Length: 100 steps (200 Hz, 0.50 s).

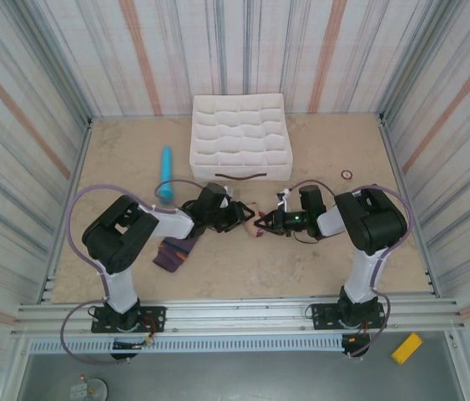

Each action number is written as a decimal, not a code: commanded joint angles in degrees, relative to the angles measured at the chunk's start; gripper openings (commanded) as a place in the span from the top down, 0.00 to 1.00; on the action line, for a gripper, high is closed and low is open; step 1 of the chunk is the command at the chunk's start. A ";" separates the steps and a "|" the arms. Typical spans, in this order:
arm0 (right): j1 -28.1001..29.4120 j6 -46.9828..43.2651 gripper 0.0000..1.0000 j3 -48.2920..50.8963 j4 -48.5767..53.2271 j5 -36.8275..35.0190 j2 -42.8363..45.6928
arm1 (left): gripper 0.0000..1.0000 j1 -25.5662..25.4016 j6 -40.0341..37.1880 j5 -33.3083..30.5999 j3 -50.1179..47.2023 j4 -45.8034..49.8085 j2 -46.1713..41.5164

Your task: Roll the socks

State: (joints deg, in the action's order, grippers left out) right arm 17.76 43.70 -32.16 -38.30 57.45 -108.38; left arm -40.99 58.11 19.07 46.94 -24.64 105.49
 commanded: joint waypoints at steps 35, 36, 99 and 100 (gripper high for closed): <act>-3.11 5.21 0.95 2.26 7.70 -4.36 -4.30 | 0.64 -2.20 1.12 -0.72 1.70 1.79 3.23; -3.14 5.27 0.94 2.27 7.75 -4.41 -4.34 | 0.64 -2.23 1.08 -0.75 1.72 1.92 3.23; -3.43 -0.23 0.64 -0.14 22.60 -8.76 4.06 | 0.93 -2.34 -4.03 -3.00 9.39 20.02 1.17; -3.43 -0.39 0.64 -0.25 22.94 -8.85 4.32 | 0.93 -2.34 -4.13 -3.04 9.57 20.18 1.19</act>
State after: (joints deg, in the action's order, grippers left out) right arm 14.85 47.29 -32.14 -32.77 58.59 -106.91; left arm -42.89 57.74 17.32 53.41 -16.62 107.31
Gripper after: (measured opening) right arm 0.310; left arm 0.251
